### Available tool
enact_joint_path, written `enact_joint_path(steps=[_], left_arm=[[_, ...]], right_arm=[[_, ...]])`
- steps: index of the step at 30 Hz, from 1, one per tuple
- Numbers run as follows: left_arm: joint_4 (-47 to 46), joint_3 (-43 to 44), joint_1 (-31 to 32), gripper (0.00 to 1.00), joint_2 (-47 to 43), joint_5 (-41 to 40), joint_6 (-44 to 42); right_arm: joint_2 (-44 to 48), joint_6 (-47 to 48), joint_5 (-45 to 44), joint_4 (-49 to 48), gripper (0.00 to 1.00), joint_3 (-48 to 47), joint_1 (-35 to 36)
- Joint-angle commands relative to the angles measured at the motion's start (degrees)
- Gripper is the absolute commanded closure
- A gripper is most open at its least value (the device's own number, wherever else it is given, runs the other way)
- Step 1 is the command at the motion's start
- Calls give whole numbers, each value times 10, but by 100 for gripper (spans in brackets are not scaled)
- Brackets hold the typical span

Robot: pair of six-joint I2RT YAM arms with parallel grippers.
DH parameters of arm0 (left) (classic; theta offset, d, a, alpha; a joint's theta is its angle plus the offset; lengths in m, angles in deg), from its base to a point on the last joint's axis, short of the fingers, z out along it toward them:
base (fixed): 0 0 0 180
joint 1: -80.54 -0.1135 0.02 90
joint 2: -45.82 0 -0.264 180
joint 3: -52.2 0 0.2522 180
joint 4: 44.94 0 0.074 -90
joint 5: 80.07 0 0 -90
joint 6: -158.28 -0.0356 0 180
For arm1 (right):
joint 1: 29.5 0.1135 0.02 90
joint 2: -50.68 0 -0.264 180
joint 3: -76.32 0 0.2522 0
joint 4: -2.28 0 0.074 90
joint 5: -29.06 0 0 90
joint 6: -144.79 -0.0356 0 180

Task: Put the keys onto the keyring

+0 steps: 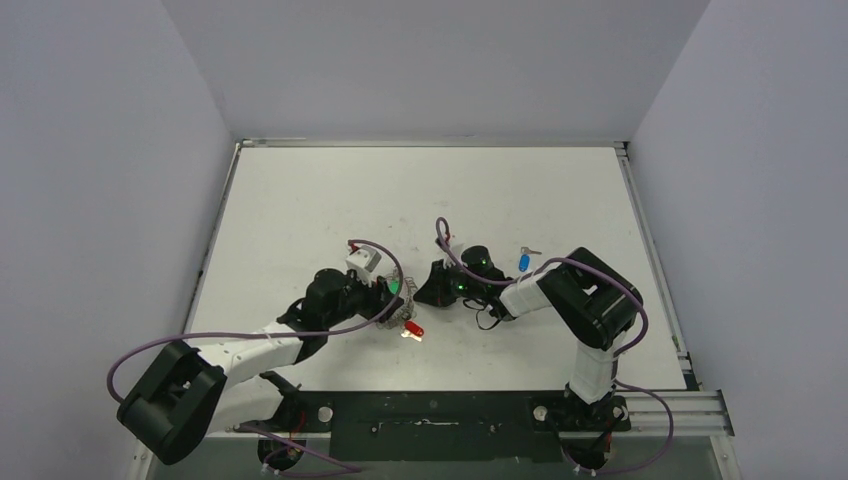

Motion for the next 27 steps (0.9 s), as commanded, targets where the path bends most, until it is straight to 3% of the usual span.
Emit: enact_joint_path(steps=[1, 8, 13, 19, 27], left_arm=[[-41, 16, -12, 51, 7, 19, -5], [-57, 10, -19, 52, 16, 41, -45], [-126, -17, -18, 52, 25, 111, -108], [-238, -61, -13, 53, 27, 181, -175], [-290, -77, 21, 54, 31, 235, -269]], right_arm=[[11, 23, 27, -38, 100, 8, -3], [57, 65, 63, 49, 100, 14, -1], [106, 130, 67, 146, 100, 20, 4], [197, 257, 87, 252, 100, 19, 13], [286, 444, 105, 377, 100, 4, 54]])
